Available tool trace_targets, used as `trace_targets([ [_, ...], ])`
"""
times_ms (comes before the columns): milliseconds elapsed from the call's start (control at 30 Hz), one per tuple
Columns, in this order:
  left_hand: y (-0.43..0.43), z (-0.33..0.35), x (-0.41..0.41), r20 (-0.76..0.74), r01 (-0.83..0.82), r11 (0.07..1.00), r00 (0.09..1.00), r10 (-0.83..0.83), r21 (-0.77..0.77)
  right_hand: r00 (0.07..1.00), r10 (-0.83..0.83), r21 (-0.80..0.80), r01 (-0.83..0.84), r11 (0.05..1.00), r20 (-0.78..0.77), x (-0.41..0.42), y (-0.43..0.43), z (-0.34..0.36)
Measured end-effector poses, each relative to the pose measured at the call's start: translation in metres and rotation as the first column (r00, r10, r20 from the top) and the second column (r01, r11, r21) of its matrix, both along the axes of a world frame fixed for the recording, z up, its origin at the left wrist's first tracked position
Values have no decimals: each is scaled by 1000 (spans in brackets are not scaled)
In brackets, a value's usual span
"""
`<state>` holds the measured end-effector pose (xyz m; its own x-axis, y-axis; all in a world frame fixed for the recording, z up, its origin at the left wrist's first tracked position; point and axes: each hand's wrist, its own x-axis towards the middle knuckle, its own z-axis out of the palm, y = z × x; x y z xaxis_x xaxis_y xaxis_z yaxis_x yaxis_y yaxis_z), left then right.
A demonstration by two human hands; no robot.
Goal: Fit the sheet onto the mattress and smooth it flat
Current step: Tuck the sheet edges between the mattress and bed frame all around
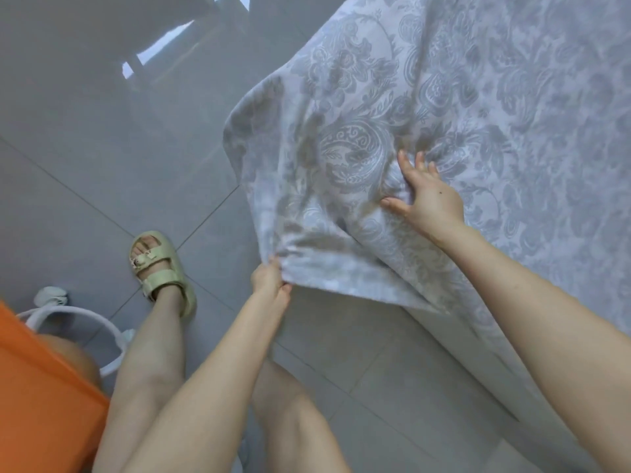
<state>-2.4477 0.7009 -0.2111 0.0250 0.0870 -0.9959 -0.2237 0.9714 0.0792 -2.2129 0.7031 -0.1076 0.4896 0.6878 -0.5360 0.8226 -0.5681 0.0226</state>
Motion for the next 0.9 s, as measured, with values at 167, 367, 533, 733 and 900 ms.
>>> trace_targets([
  [167,-11,5,-39,-36,164,984,986,-162,62,1000,-6,-18,6,1000,9,-2,0,0],
  [367,31,-13,-34,-132,478,877,874,-468,52,999,29,-67,-28,997,17,-5,1,3],
  [533,42,-6,-26,-227,572,811,812,-538,126,998,21,96,-27,995,58,-15,-7,20],
  [733,65,16,-9,-222,615,752,788,-574,236,952,289,-181,-268,946,102,-22,-18,20],
  [900,127,53,-18,-247,604,738,797,-551,302,978,157,-45,-153,987,138,-32,41,49],
])
